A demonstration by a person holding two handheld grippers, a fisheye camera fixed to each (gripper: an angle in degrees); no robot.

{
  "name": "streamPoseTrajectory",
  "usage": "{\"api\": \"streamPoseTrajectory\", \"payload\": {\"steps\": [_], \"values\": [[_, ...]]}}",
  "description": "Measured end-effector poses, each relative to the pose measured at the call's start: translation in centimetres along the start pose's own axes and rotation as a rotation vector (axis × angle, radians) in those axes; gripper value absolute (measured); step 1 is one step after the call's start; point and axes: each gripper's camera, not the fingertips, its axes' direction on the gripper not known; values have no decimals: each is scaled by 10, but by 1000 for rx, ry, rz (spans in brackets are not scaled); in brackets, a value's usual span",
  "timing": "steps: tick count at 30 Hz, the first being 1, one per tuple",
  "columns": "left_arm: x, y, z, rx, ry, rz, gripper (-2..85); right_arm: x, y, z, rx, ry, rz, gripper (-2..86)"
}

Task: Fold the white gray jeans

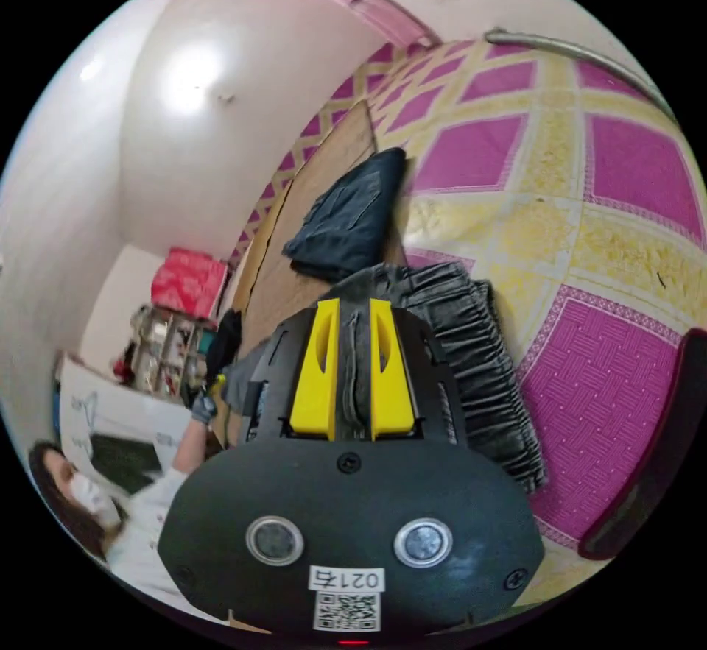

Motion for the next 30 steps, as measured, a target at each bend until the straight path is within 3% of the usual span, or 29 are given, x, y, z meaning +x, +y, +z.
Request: {"api": "streamPoseTrajectory", "payload": {"steps": [6, 11, 14, 18, 21, 26, 30], "values": [[25, 46, 7, 23, 0, 228, -5, -109, 74, 73, -201, 44, -454, 53], [76, 59, 73, -120, -6, 454, 19, -185, 138, 155, -337, 38, -782, 67], [89, 59, 109, -178, -78, 509, 28, -222, 185, 196, -450, 5, -949, 79], [84, 46, 129, -189, -75, 469, 7, -239, 247, 240, -567, 195, -1159, 82], [78, 37, 136, -197, -53, 435, -5, -238, 261, 243, -450, 309, -1171, 6], [69, 27, 142, -157, -97, 425, -9, -229, 250, 232, -369, 205, -1000, -8], [54, 14, 155, -176, -49, 380, -9, -218, 275, 252, -396, 245, -1013, -8]]}}
